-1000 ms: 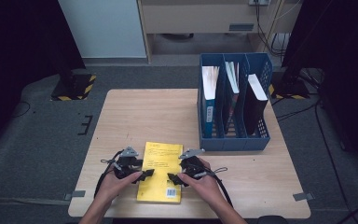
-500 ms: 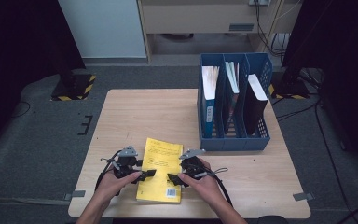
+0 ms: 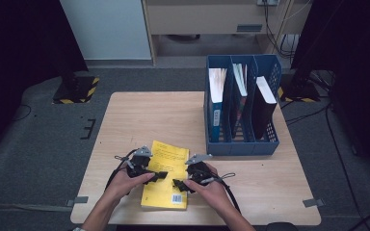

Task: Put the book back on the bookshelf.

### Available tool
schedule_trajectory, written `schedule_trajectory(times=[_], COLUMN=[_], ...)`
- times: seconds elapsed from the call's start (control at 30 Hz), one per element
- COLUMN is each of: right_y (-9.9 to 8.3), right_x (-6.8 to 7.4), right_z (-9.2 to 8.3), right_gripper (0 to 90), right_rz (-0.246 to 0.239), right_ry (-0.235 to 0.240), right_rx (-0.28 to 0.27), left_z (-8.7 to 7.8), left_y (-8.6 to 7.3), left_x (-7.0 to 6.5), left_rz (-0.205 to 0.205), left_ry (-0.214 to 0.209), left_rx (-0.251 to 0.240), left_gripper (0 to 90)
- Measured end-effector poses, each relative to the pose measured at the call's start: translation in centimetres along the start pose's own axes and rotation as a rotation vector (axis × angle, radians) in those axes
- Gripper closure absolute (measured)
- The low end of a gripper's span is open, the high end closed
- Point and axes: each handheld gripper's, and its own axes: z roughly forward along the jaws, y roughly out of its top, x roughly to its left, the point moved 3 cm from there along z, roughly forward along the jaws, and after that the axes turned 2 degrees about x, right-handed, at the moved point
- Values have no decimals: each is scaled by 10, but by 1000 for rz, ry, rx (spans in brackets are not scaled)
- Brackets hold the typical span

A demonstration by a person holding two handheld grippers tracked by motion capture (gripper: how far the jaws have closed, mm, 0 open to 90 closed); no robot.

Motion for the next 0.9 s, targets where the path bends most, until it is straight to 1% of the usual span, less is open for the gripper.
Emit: schedule_trajectory(times=[0.07,0.17,0.2,0.27,0.33,0.37,0.43,0.53,0.6,0.7,0.73,0.9], right_y=[0,0,0,0,0,0,0,0,0,1,1,2], right_x=[0,0,0,0,0,0,0,-1,-2,-2,-3,-6], right_z=[1,1,1,1,1,1,1,1,1,1,1,2], right_gripper=[146,143,142,141,139,138,137,129,122,109,102,68], right_rz=[-3,-10,-16,-15,-15,-20,-8,-12,-16,1,-4,6], right_ry=[-5,-8,-8,-9,-9,-7,-2,5,11,22,30,60], right_rx=[-4,-2,-3,-3,-4,-3,-1,0,-1,1,-1,-2], left_z=[0,0,0,-1,-5,-6,-7,-9,-10,-12,-13,-17], left_y=[-1,1,1,1,3,5,6,8,9,11,11,13], left_x=[0,-1,-2,-3,-3,-4,-5,-6,-7,-8,-8,-10], left_rz=[-6,1,3,9,8,9,20,12,9,7,9,12], left_ry=[-14,-17,-19,-15,-31,-35,-29,-42,-46,-53,-57,-74], left_rx=[7,26,24,10,-14,-22,-19,-42,-44,-51,-54,-68], left_gripper=[471,522,564,617,704,732,753,780,790,803,808,814])
